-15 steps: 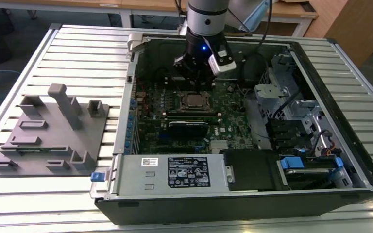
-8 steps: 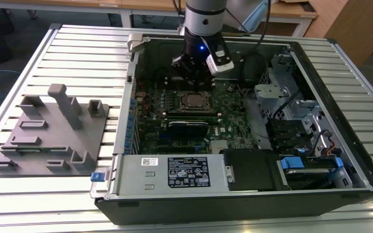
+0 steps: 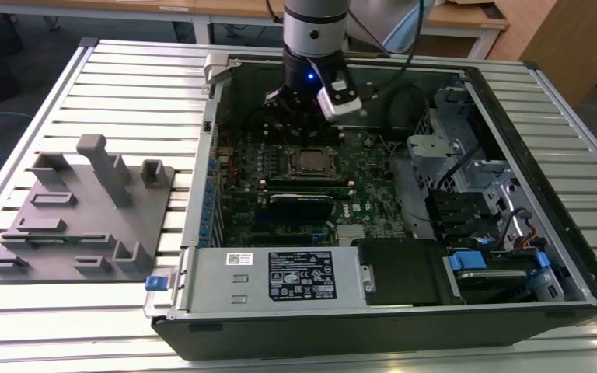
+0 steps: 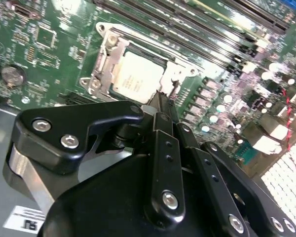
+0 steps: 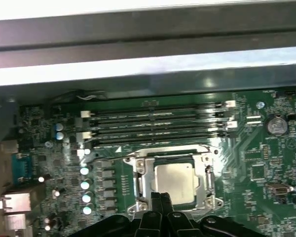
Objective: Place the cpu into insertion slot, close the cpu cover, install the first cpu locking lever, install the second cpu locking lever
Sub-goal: 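Install the first cpu locking lever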
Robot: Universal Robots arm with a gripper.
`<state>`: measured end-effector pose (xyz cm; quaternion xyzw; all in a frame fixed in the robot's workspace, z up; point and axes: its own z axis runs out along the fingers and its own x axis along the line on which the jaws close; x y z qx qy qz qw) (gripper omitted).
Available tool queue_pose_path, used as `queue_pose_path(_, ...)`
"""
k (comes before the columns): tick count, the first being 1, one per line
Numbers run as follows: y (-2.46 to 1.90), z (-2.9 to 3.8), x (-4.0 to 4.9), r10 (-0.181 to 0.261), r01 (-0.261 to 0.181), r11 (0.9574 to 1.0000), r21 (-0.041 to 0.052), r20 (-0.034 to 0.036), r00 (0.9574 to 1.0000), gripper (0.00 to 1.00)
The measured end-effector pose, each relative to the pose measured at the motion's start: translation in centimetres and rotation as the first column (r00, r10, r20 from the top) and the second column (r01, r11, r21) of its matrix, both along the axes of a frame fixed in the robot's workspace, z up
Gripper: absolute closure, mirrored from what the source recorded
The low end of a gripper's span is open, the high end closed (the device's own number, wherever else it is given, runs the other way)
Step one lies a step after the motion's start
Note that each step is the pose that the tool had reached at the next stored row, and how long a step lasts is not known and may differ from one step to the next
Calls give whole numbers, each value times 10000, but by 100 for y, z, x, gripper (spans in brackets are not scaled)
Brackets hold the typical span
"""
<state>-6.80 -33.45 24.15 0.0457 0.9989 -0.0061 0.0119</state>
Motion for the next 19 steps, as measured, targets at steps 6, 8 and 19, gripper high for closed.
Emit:
queue_pose_path(6, 0, -2, -139, 0, 0, 10000, 1, 24, 10000, 89)
queue_pose_path(8, 0, -3, -186, 0, 0, 10000, 1, 34, 10000, 89)
queue_pose_path(19, -1, -6, -329, 0, 0, 10000, 20, 56, 10000, 89)
